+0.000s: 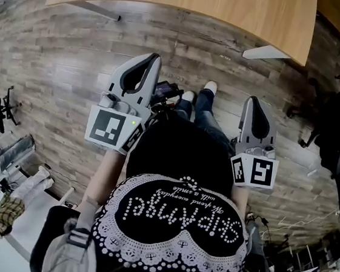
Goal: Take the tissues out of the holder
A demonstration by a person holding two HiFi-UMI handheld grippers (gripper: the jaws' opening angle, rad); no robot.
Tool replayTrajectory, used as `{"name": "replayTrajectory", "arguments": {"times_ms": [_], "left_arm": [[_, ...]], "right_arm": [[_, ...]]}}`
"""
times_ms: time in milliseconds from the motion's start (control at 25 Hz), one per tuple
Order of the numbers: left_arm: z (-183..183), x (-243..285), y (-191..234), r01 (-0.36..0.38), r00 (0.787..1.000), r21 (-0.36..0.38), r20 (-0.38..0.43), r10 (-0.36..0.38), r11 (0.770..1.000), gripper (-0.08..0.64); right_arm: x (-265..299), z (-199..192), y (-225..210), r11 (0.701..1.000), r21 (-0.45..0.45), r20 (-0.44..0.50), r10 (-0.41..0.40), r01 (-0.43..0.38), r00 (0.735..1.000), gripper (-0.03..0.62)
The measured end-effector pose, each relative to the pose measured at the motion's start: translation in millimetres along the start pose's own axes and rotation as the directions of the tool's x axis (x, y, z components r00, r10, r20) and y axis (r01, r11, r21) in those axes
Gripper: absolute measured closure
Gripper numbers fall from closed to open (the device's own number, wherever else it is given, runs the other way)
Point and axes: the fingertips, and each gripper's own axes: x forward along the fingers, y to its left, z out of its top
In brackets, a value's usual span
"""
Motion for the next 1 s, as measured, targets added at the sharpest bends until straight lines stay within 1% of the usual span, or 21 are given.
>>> {"name": "replayTrajectory", "arguments": {"times_ms": [200, 360, 520, 840, 1000], "left_arm": [[13, 27, -12, 0.004, 1.0, 0.018, 0.03, -0.005, 1.0, 0.554], [21, 42, -22, 0.003, 0.998, 0.016, 0.055, -0.004, 1.0, 0.554], [27, 51, -25, -0.01, 0.997, 0.014, 0.072, 0.009, 1.0, 0.554], [30, 63, -22, 0.002, 0.998, 0.008, 0.065, -0.003, 1.0, 0.554], [29, 74, -15, 0.029, 0.998, 0.006, 0.053, -0.029, 1.0, 0.554]], "right_arm": [[16, 14, -30, 1.0, -0.003, 0.022, -0.01, 0.01, 1.0, 0.581], [26, 26, -44, 0.999, -0.037, 0.036, 0.011, -0.009, 0.999, 0.581], [32, 30, -56, 0.999, -0.042, 0.038, 0.018, -0.016, 0.999, 0.581], [40, 36, -67, 0.999, -0.039, 0.038, -0.005, 0.007, 0.999, 0.581], [44, 37, -70, 0.998, -0.041, 0.037, -0.038, 0.04, 0.999, 0.581]]}}
